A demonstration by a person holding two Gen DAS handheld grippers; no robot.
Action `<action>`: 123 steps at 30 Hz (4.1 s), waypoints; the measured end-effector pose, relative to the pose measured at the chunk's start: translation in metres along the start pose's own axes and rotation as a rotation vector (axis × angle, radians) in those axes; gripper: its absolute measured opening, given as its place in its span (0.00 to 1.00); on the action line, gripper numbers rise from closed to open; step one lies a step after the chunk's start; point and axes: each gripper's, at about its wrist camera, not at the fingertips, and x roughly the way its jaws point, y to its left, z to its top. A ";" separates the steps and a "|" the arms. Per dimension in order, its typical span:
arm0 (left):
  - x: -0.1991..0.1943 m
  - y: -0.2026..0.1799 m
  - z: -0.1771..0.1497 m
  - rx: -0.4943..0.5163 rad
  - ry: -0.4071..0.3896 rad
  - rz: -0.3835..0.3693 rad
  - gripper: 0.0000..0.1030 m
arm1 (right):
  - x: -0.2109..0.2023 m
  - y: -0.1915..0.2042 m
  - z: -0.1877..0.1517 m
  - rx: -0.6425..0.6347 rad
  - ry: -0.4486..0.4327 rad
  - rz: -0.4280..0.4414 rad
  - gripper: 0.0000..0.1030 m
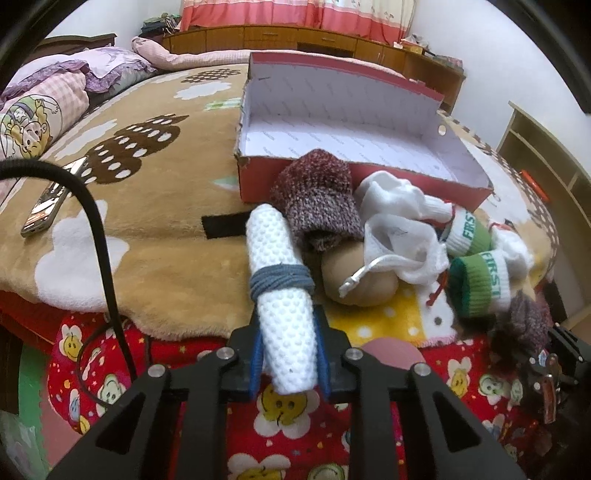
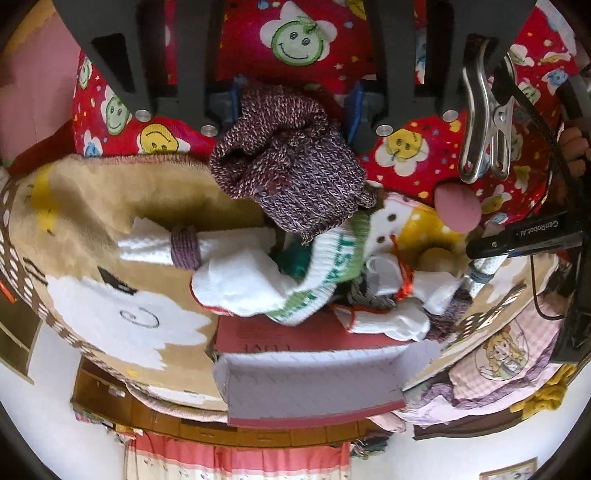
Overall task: Organize soft objects
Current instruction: 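Close the left gripper on the white mesh roll and lift it, then carry the mesh roll and maroon sock over the open shoebox with both grippers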
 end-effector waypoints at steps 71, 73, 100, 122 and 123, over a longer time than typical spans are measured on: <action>-0.054 -0.008 0.071 0.048 -0.176 -0.029 0.23 | -0.039 -0.023 0.080 0.011 -0.129 0.128 0.41; -0.052 -0.008 0.076 0.049 -0.177 -0.026 0.23 | -0.038 -0.024 0.086 0.007 -0.133 0.125 0.41; -0.015 -0.023 0.134 0.085 -0.175 -0.049 0.23 | -0.023 -0.032 0.153 -0.016 -0.169 0.096 0.41; 0.030 -0.018 0.145 0.070 -0.114 -0.033 0.23 | 0.020 -0.043 0.180 0.015 -0.136 0.097 0.41; 0.032 -0.017 0.145 0.069 -0.111 -0.032 0.23 | 0.025 -0.043 0.181 0.015 -0.128 0.095 0.41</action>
